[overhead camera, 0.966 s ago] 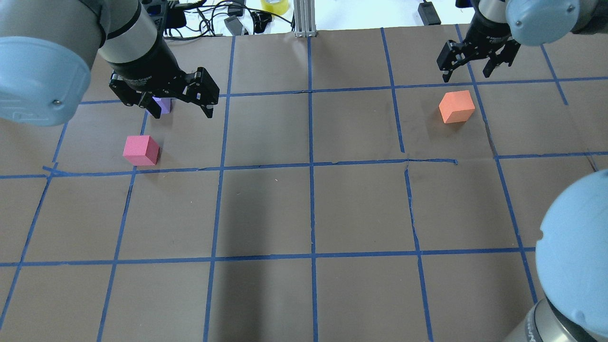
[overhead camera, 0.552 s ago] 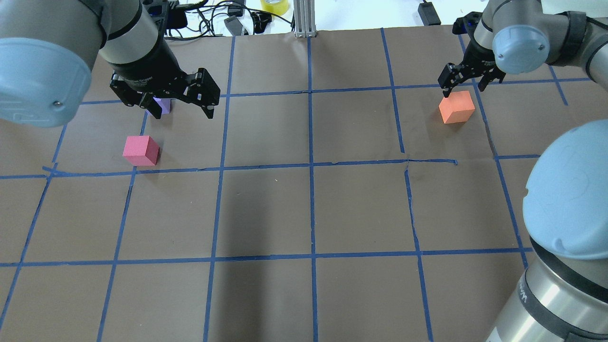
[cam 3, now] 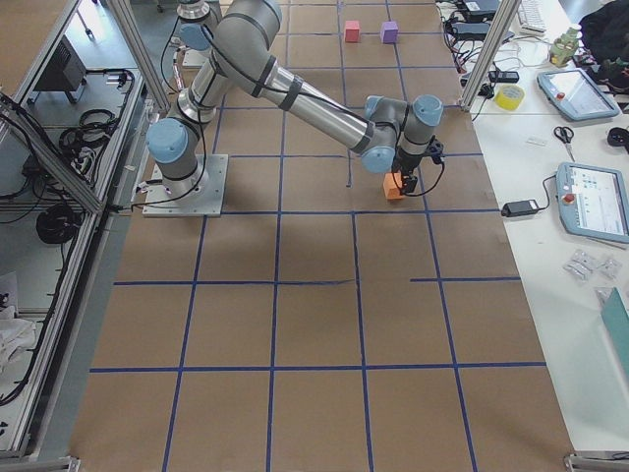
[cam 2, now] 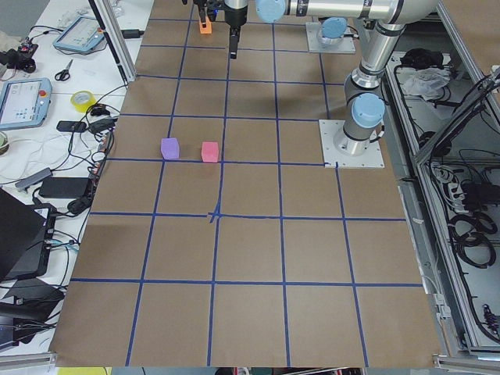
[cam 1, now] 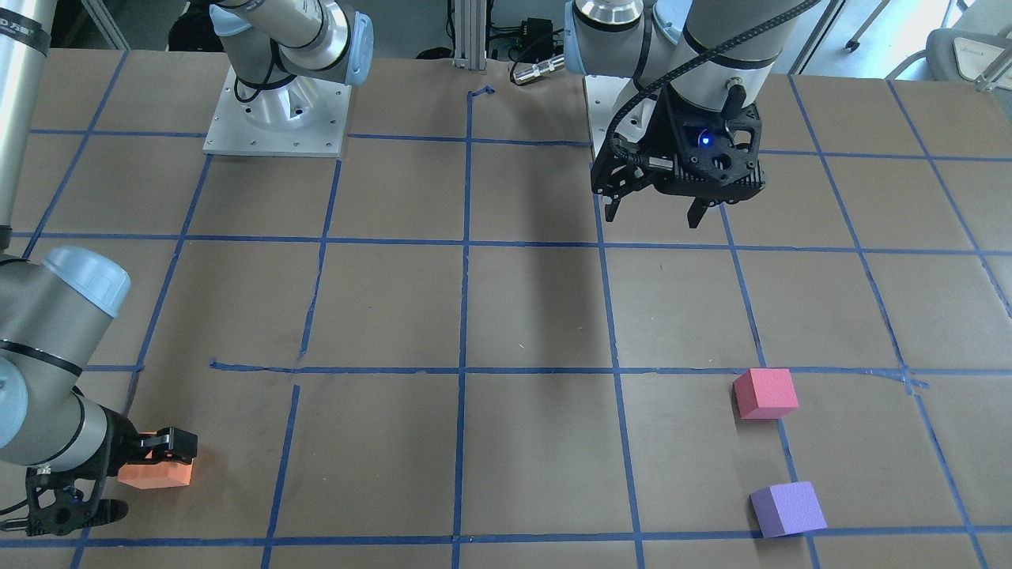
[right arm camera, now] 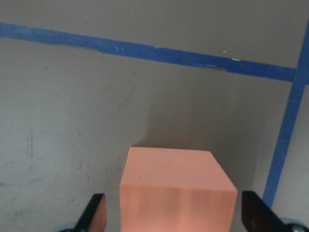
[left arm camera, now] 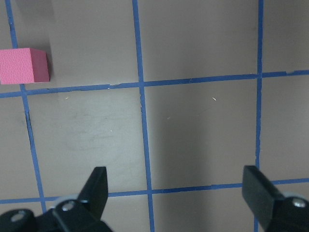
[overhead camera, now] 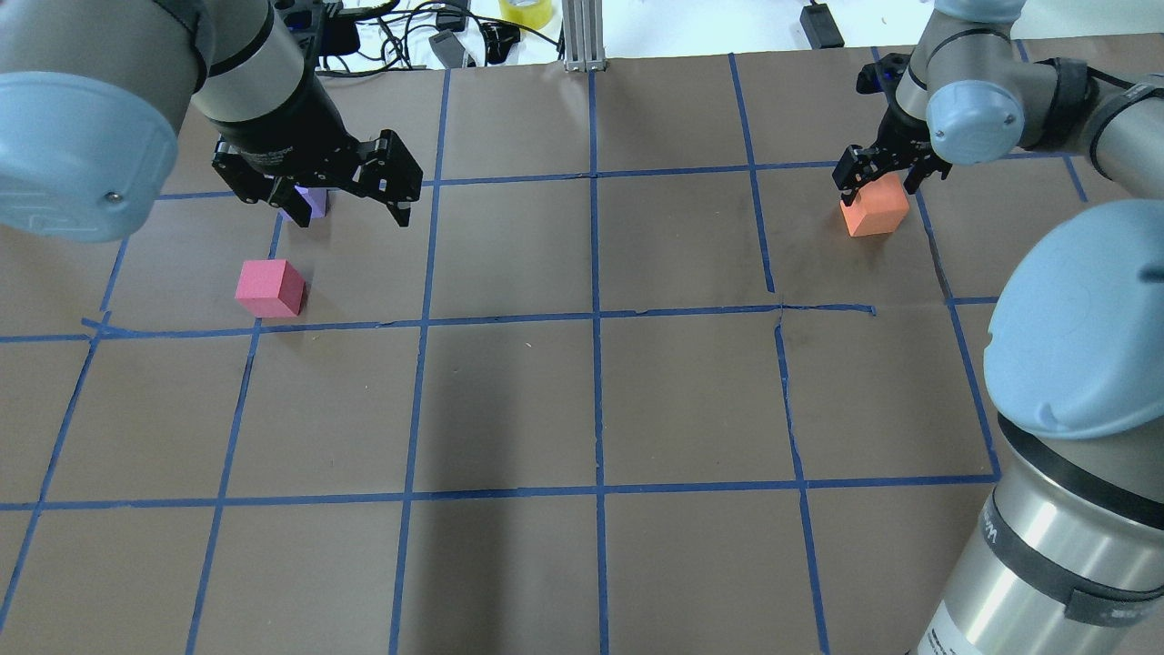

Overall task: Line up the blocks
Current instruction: 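Lower the right gripper onto the orange cube and grasp it, then lift the orange cube with the right gripper and carry it toward the table center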

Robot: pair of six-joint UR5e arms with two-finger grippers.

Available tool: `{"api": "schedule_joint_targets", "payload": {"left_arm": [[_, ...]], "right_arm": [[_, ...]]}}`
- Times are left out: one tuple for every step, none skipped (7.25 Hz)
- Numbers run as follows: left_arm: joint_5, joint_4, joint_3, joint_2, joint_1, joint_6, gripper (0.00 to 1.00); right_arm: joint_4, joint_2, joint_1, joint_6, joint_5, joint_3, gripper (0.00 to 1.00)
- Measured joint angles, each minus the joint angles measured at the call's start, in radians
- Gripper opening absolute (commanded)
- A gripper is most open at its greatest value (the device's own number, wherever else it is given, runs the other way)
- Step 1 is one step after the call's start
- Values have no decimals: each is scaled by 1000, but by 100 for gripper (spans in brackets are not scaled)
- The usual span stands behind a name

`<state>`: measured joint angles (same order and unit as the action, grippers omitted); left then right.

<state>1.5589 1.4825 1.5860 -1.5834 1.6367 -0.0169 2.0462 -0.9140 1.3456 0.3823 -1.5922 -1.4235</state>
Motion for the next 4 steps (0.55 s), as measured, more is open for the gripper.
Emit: {"api": "schedule_joint_targets", "payload": {"left_arm": [[0, -1, 0, 0, 0, 0, 100], [0, -2, 1, 0, -1, 0, 100], [1, -2, 1, -1, -1, 0, 100], [1, -2, 1, 0, -1, 0, 100]], "right_arm": [[1, 6, 0, 0, -2, 1, 61], [0, 8, 0, -1, -3, 3, 59], [-2, 8, 0, -2, -3, 4, 57], [-5, 8, 1, -4, -3, 7, 52]]}}
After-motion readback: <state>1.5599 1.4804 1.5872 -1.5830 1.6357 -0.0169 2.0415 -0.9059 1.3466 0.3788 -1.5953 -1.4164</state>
